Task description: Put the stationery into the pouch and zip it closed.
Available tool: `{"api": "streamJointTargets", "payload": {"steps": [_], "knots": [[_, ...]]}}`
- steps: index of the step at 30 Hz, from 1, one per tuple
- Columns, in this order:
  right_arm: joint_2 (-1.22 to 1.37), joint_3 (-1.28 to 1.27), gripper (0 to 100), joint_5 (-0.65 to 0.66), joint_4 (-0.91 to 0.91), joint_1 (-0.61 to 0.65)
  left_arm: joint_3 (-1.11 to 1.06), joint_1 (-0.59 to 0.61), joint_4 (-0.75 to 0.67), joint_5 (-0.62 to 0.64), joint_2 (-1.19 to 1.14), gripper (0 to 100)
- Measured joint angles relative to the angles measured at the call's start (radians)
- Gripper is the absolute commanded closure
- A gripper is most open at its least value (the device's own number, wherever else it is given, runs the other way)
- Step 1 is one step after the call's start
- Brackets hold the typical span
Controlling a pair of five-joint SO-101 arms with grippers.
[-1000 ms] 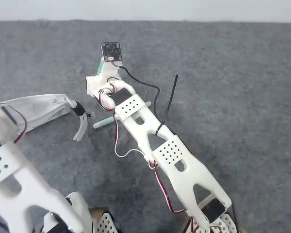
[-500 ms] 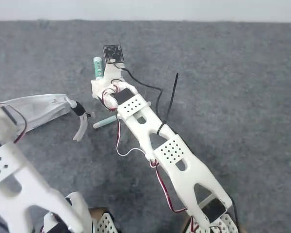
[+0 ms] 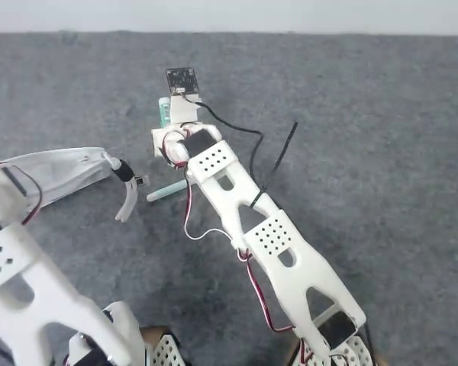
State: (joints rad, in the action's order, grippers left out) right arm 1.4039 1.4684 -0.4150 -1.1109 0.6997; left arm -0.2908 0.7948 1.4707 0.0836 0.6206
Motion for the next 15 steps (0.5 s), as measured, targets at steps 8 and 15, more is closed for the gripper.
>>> {"api": "streamJointTargets", "payload": {"steps": [8, 15], "knots": [[0.002, 0.149, 90.2, 0.097, -0.222, -0.006, 0.0, 0.0, 0.0, 0.0, 0.0, 99], [-0.038, 0.155, 90.2, 0.144, -0.41, -0.006, 0.0, 0.0, 0.0, 0.0, -0.002, 99]]}}
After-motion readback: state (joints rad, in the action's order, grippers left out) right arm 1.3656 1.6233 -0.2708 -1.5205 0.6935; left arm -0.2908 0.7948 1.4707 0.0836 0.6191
